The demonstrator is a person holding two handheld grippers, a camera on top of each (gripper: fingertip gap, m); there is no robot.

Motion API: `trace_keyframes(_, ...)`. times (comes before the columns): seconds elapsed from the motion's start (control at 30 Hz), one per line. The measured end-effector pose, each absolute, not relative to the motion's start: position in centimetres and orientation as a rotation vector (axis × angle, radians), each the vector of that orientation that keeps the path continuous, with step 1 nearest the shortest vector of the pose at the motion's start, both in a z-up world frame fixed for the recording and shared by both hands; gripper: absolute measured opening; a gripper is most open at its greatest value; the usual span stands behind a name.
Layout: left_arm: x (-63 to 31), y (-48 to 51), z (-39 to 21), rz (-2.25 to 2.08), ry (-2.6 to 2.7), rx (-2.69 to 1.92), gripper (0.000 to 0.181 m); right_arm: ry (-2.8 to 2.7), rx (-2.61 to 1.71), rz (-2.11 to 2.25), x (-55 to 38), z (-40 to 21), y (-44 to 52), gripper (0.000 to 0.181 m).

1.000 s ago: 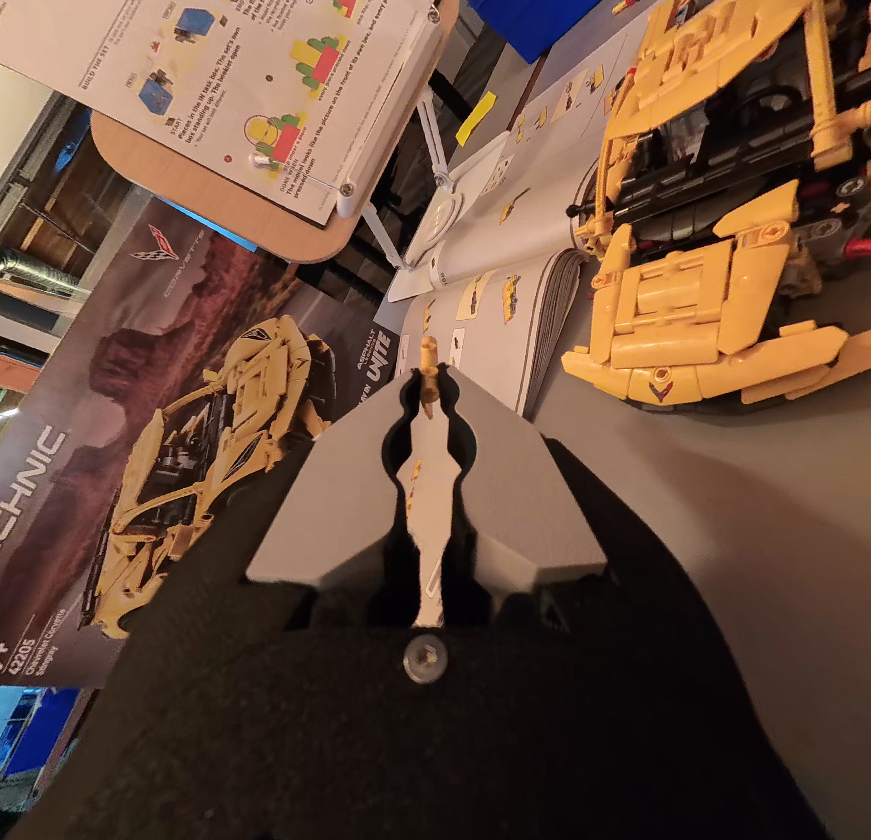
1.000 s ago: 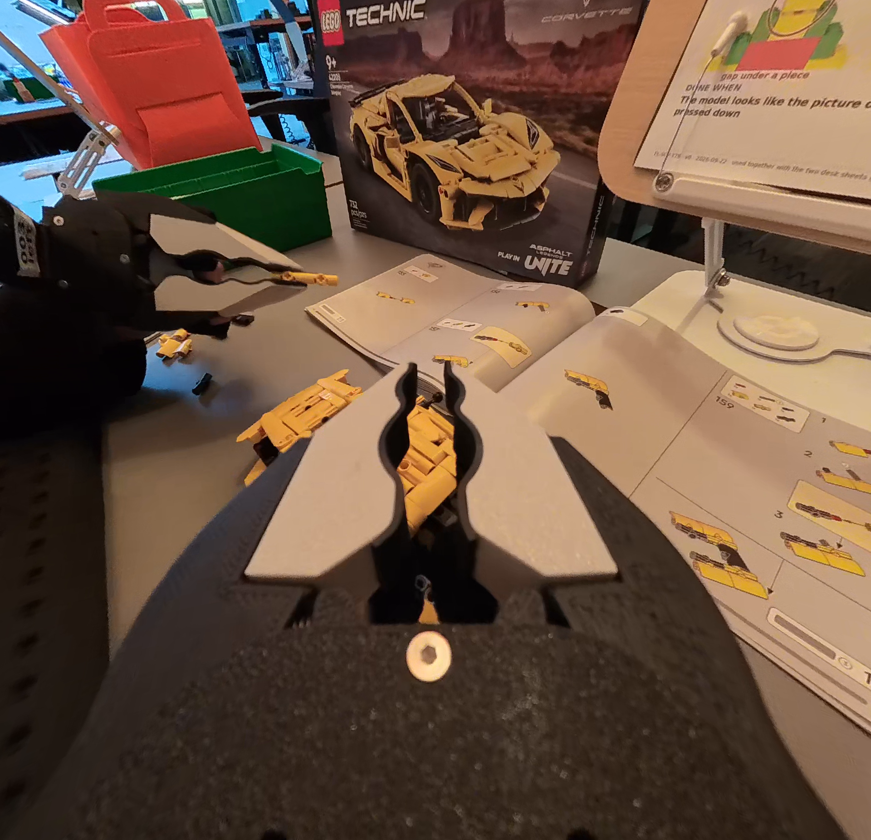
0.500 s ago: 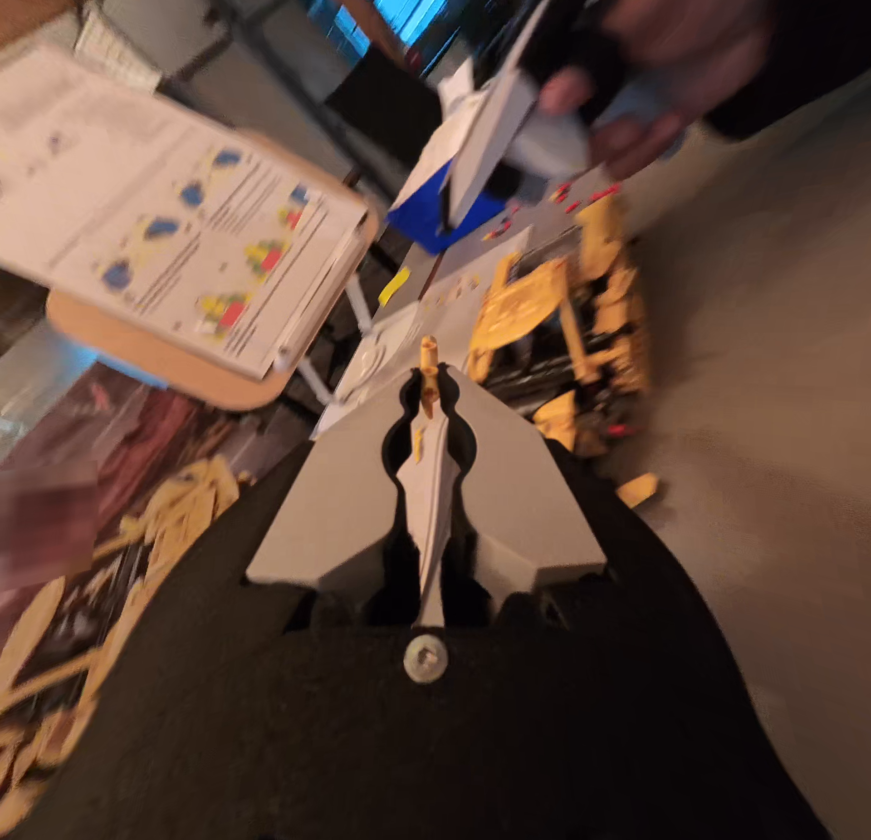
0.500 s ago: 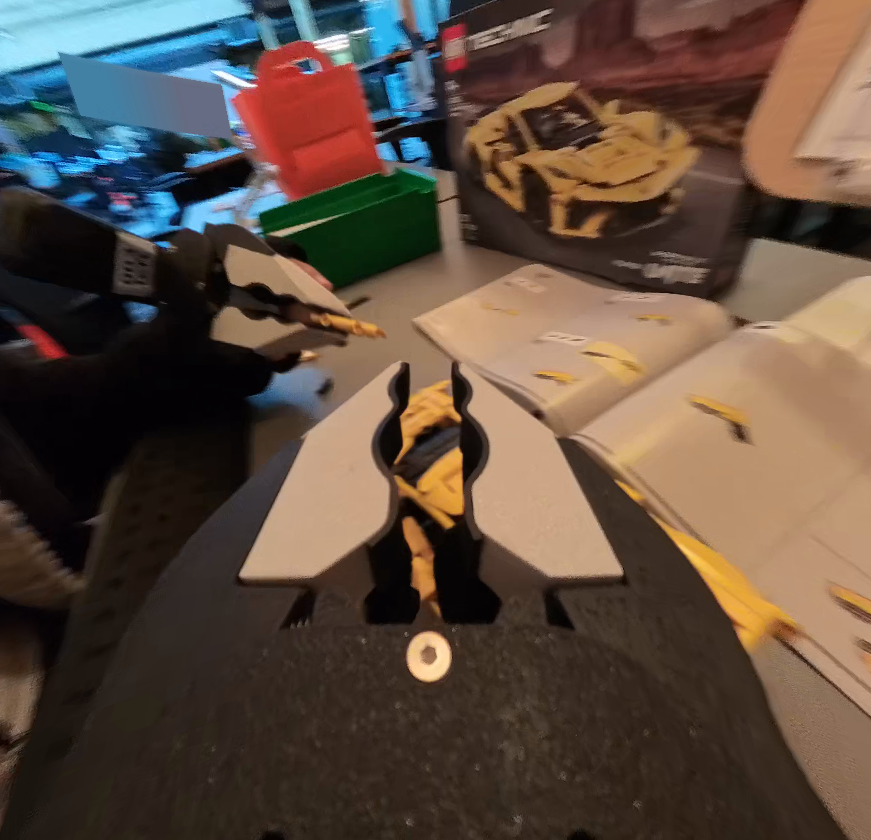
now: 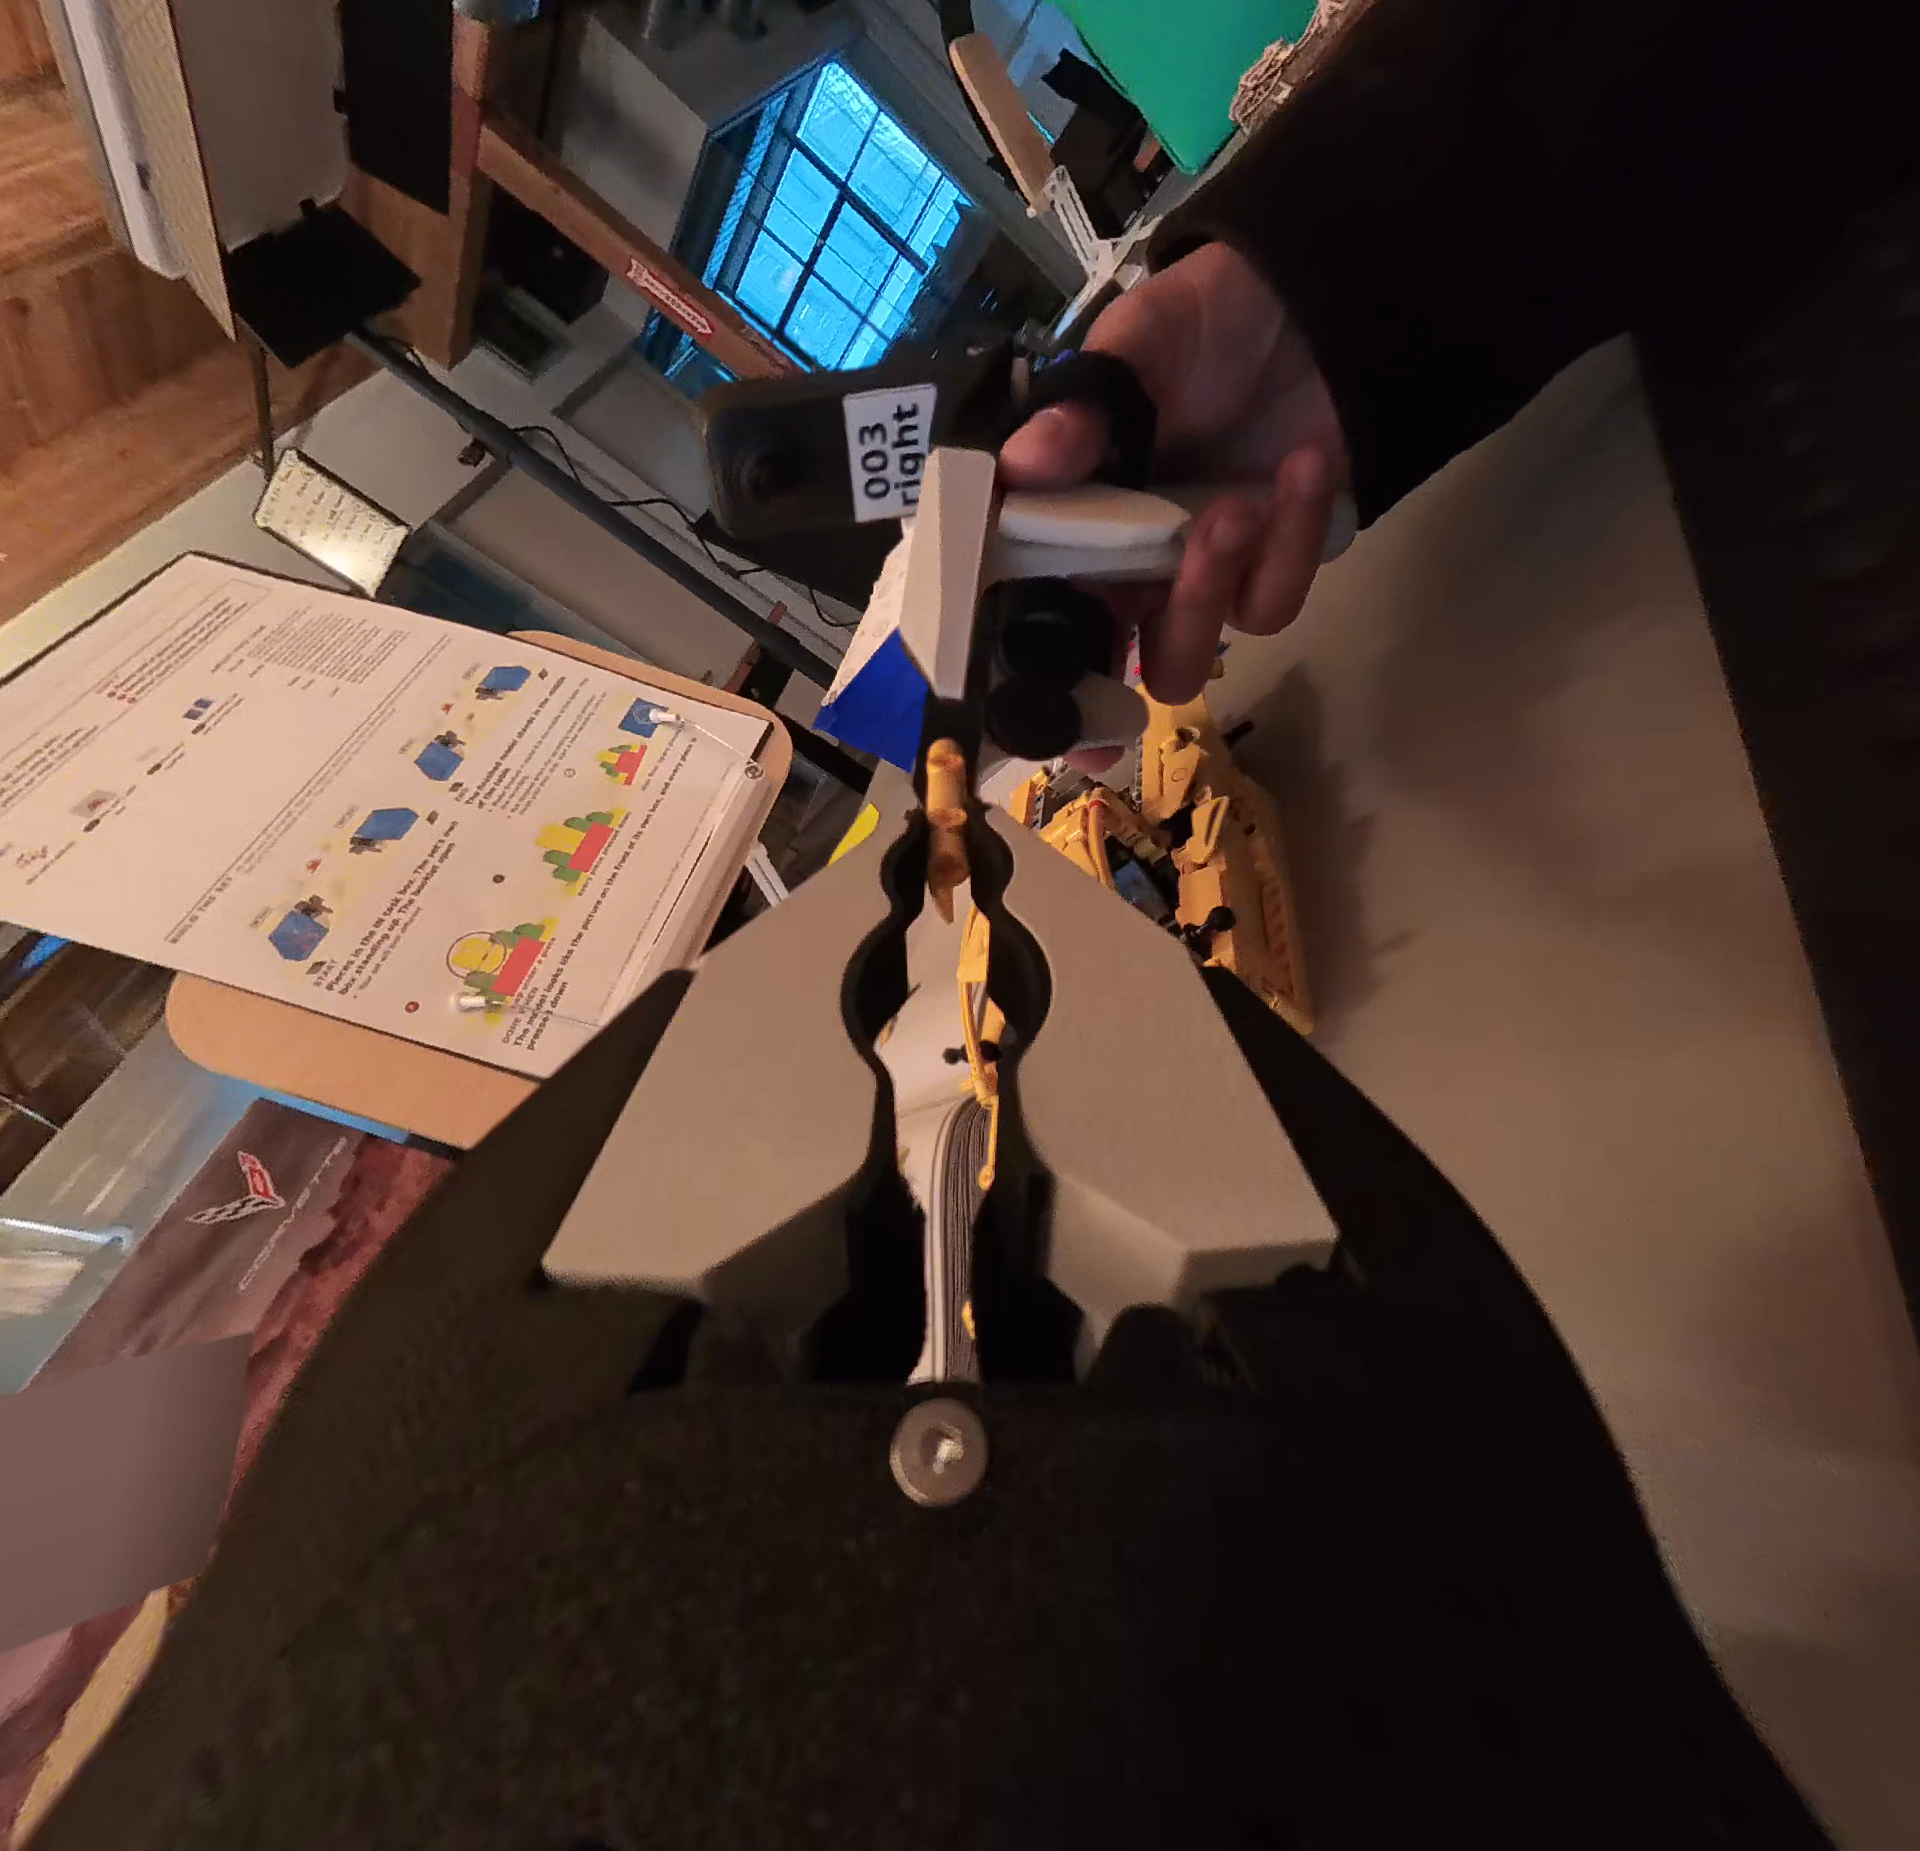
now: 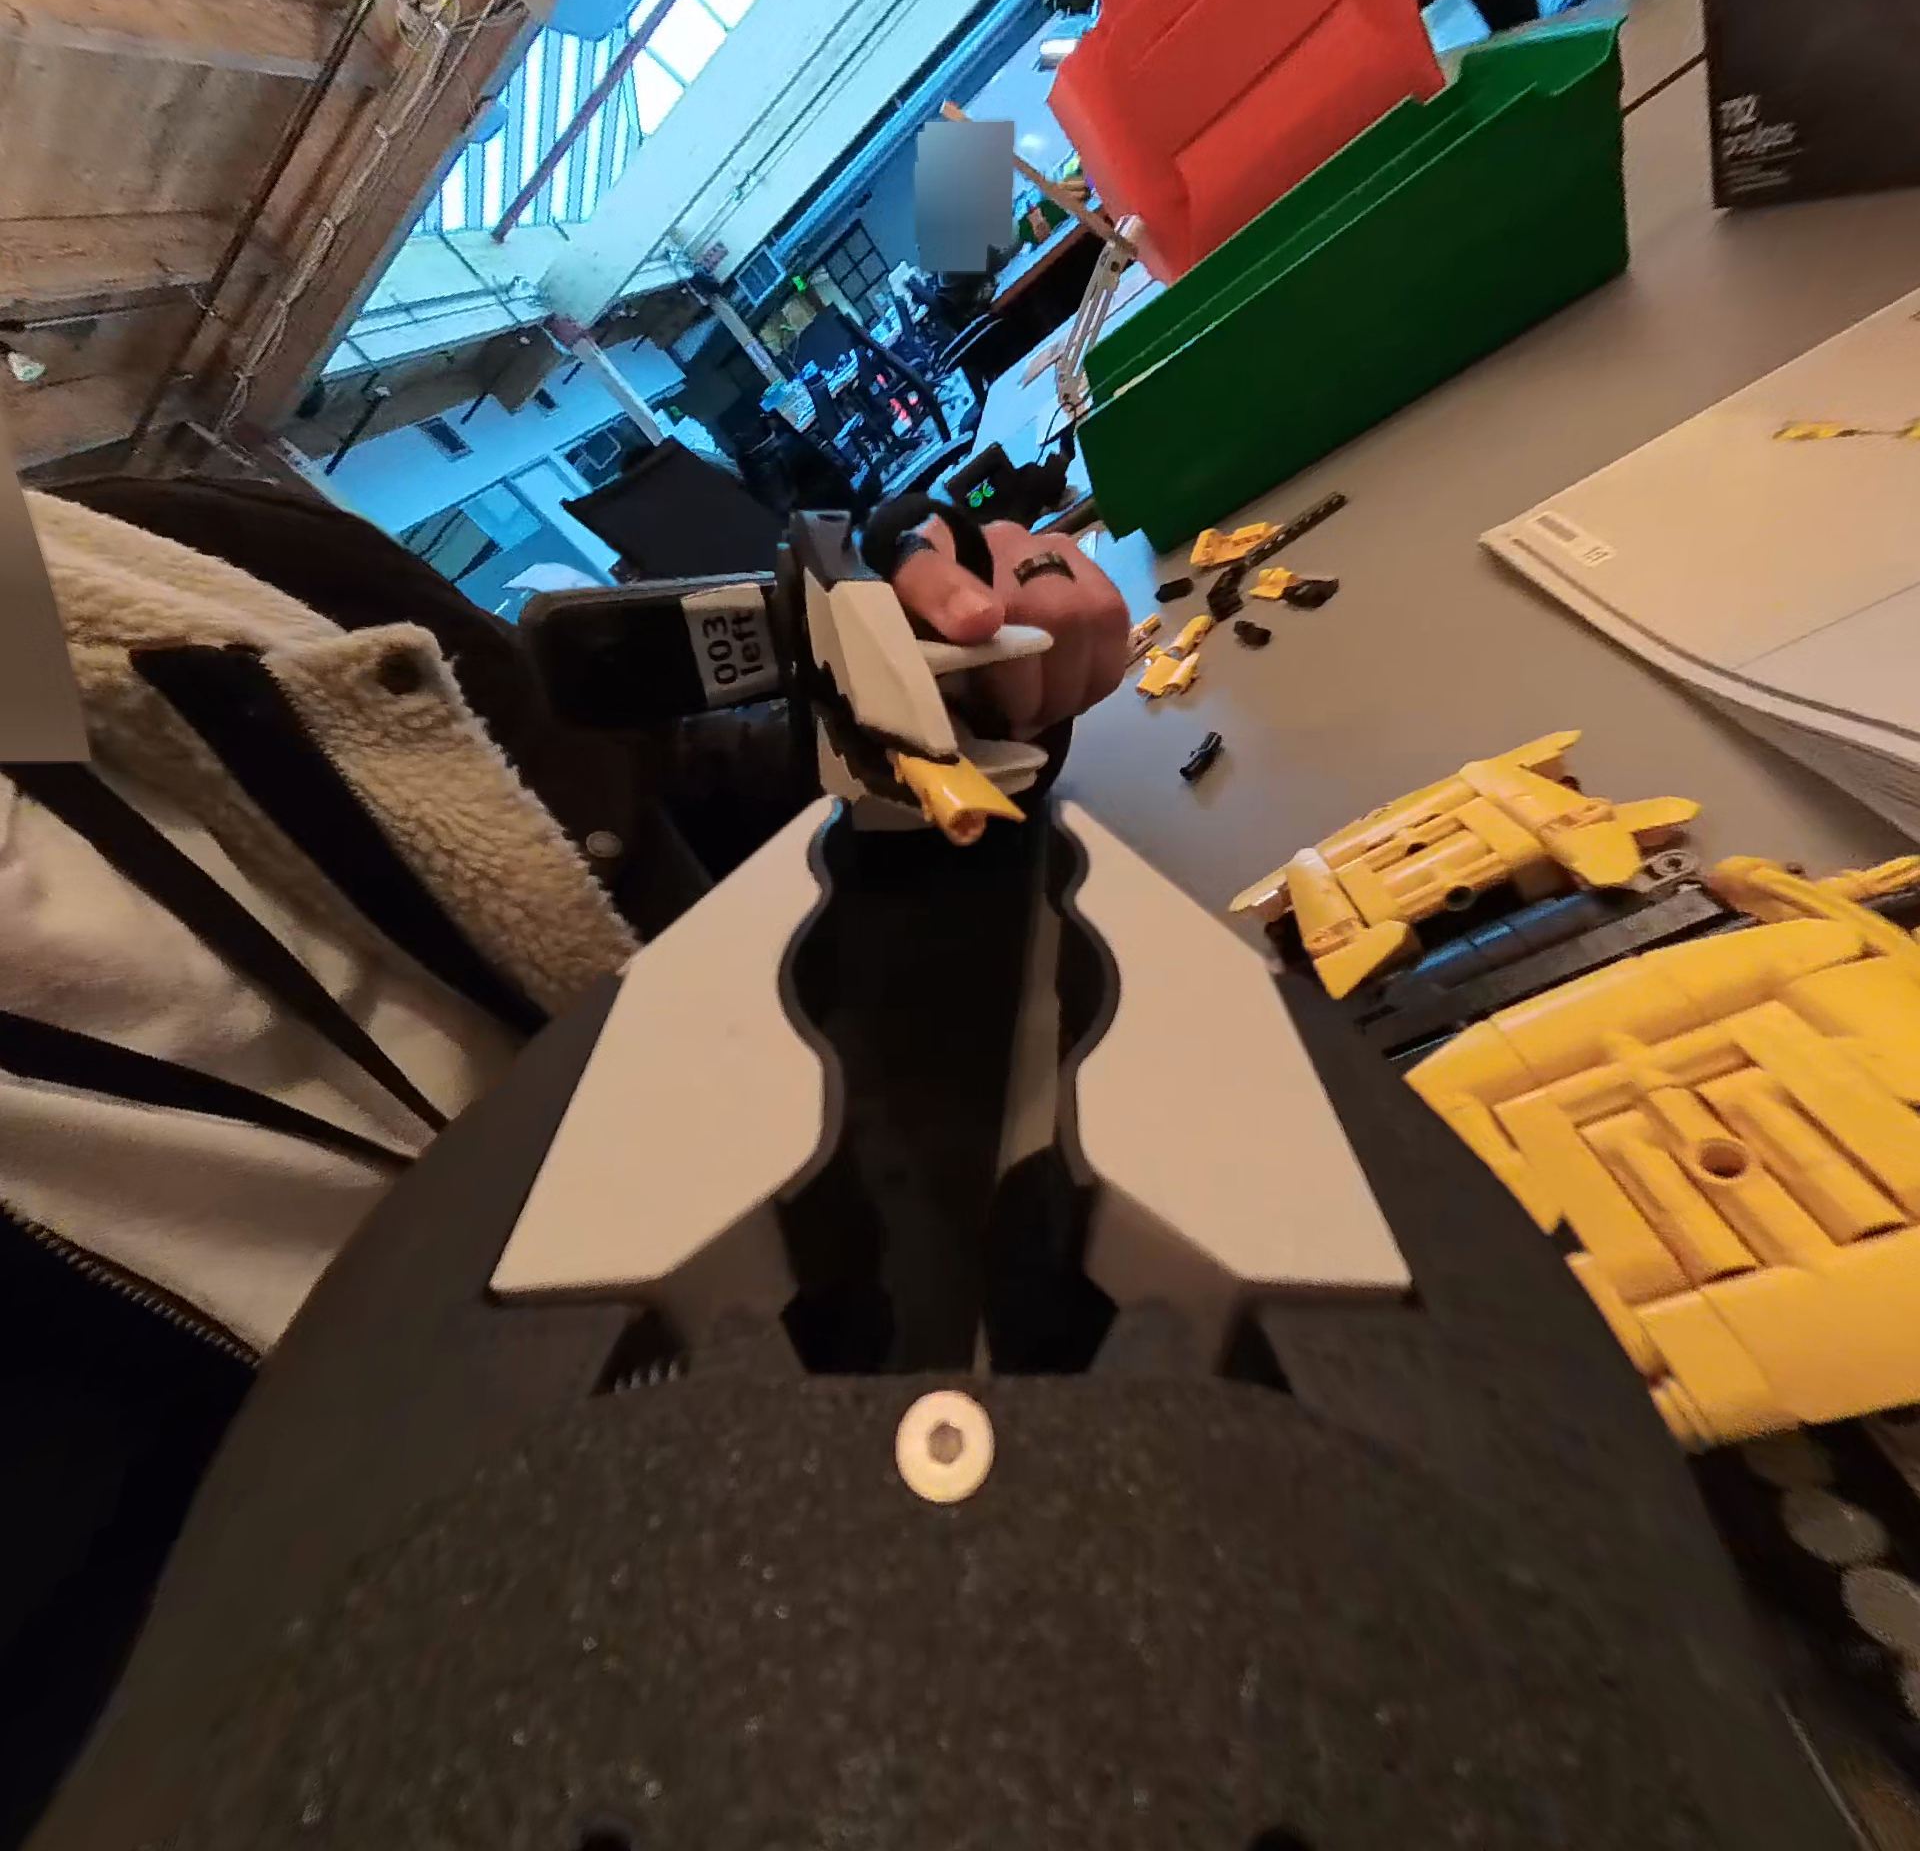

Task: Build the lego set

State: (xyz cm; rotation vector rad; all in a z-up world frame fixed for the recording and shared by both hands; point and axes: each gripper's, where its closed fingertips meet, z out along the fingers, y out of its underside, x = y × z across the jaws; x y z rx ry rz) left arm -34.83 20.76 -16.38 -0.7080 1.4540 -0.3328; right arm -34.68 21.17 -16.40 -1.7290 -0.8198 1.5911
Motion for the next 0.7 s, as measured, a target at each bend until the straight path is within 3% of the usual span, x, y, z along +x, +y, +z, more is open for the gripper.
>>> trace_keyframes(0.1,-34.6,20.5,-16.7,-0.311,1.468,-0.692,0.006,-0.827,-1.741,1.626,-35.2,-16.6,20.8,0.032)
trace_keyframes(0.17,-34.5,20.4,-16.7,-0.326,1.463,-0.705,0.006,-0.829,-1.744,1.590,-35.0,-16.8,21.0,0.018)
trace_keyframes(0.33,-34.3,20.7,-17.8,-0.395,1.489,-0.842,0.011,-0.846,-1.782,1.542,-34.7,-17.7,21.2,0.017)
trace_keyframes(0.4,-34.5,20.8,-18.5,-0.509,1.504,-0.943,0.026,-0.875,-1.819,1.464,-33.7,-18.6,21.2,0.017)
trace_keyframes(0.57,-35.8,21.8,-17.4,-1.005,1.386,-1.225,0.027,-1.161,-2.013,1.050,-29.9,-25.3,18.8,0.017)
trace_keyframes(0.7,-37.1,25.9,-16.6,-1.201,1.130,-1.412,0.027,-1.297,-2.012,0.976,-30.0,-27.5,16.7,0.017)
